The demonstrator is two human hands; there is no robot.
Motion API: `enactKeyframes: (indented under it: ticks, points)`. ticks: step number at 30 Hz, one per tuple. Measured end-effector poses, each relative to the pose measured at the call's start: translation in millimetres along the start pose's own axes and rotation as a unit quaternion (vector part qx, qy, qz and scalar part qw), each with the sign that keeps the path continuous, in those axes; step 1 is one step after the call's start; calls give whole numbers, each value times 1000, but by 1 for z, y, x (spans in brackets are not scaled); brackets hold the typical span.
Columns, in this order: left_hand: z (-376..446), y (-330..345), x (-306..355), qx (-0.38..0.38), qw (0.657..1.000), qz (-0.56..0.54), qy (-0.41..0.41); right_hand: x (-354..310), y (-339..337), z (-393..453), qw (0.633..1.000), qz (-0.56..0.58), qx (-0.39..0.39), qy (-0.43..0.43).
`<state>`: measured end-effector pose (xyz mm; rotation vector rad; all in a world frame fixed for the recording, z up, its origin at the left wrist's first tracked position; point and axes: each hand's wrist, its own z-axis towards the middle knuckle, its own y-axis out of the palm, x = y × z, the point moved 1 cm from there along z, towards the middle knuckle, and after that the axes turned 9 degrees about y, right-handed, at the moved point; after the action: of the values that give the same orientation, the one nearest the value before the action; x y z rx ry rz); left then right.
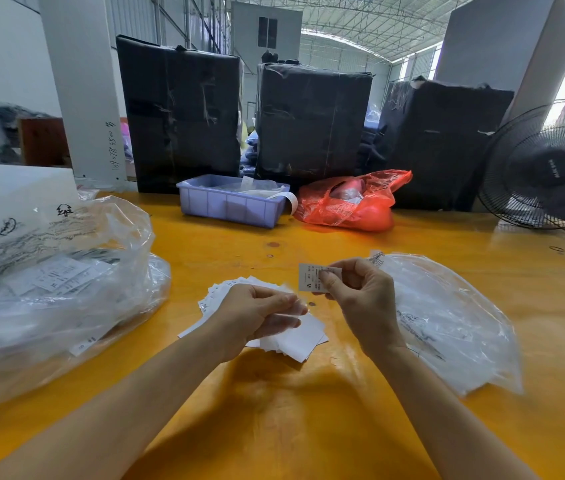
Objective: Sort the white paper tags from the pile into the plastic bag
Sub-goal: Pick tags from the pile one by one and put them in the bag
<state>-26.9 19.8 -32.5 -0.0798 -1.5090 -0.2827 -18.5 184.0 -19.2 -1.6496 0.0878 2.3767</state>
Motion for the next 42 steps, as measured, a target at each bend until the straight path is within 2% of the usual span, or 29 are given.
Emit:
enactKeyframes:
  ticks: [21,25,29,33,39,42]
  points:
    - [0,-1,0,16,1000,9,15,3,3,-1,995,-89,3,-37]
    - [2,-2,-1,38,999,2,18,3,4,-2,994,-101,-25,-21]
    - [3,-3,-1,65,997,-37,17,6,4,-1,992,-88,-87,27]
    - [2,-4,-2,66,997,-37,12,6,2,0,989,-64,-125,57]
    - [2,-4,-3,47,998,-28,22,6,0,3,998,-59,-31,21]
    - [1,-4,-3,53,998,-30,24,5,-1,4,997,-71,-25,5]
